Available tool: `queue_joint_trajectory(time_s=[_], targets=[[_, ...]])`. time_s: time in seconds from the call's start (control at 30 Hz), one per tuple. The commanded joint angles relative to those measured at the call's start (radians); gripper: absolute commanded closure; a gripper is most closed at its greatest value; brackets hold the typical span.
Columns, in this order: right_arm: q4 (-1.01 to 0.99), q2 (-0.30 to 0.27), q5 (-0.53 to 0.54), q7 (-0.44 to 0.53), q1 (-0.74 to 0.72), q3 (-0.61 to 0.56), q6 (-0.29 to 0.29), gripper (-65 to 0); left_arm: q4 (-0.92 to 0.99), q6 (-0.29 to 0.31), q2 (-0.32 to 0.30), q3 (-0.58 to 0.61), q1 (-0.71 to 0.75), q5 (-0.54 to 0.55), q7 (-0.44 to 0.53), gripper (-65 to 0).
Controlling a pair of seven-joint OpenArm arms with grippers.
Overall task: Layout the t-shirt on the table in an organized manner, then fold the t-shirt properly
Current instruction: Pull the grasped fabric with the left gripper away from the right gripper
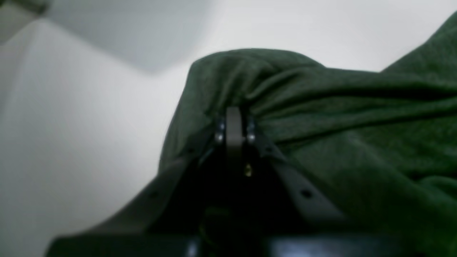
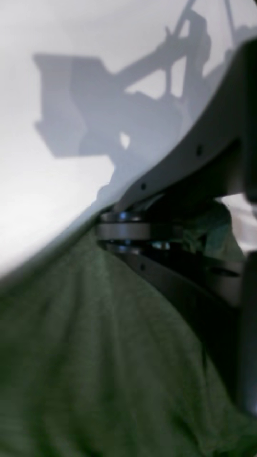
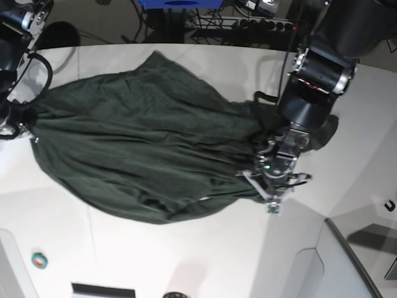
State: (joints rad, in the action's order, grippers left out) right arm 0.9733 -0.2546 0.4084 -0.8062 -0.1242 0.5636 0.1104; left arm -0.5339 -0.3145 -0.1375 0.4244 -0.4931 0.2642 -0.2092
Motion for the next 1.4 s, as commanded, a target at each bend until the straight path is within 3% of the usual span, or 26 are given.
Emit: queue_joint_trajectory(time_s=[0.0, 0.13, 0.33, 0.53, 0.67, 0.93, 1.13, 1.37], targets=[[-0.007, -0.018, -0.01, 0.0, -0.015, 0.002, 0.004, 0.0, -0.004, -0.002, -0.014, -0.002, -0.013, 0.007, -0.031, 0.0], [-0.02, -0.03, -0.01, 0.003, -0.036, 0.002, 0.004, 0.0, -0.01, -0.002, -0.046, -0.003, -0.013, 0.007, -0.031, 0.0], [0.08, -0.022, -0.01, -0.015, -0.056, 0.002, 0.008, 0.0, -0.157, -0.002, -0.044, -0.003, -0.008, 0.007, -0.062, 0.0], [0.279, -0.005, -0.007, -0.035, -0.027, -0.195, 0.01, 0.0, -0.397, -0.002, -0.015, -0.003, 0.038, 0.007, -0.186, 0.0], [0.181, -0.012, -0.009, 0.028, -0.102, -0.296, 0.007, 0.0, -0.406, -0.002, 0.035, -0.002, 0.053, 0.001, -0.218, 0.0], [-0.133, -0.027, -0.009, 0.12, -0.229, -0.383, 0.005, 0.0, -0.237, -0.002, 0.06, 0.0, 0.063, 0.001, -0.212, 0.0], [-0.322, -0.035, -0.01, 0.252, -0.3, -0.393, 0.005, 0.0, -0.113, -0.002, 0.065, 0.006, 0.02, 0.001, -0.085, 0.0], [-0.511, -0.044, -0.01, 0.562, -0.371, -0.393, 0.008, -0.2, 0.145, -0.002, 0.137, 0.004, -0.108, 0.001, 0.103, 0.0]])
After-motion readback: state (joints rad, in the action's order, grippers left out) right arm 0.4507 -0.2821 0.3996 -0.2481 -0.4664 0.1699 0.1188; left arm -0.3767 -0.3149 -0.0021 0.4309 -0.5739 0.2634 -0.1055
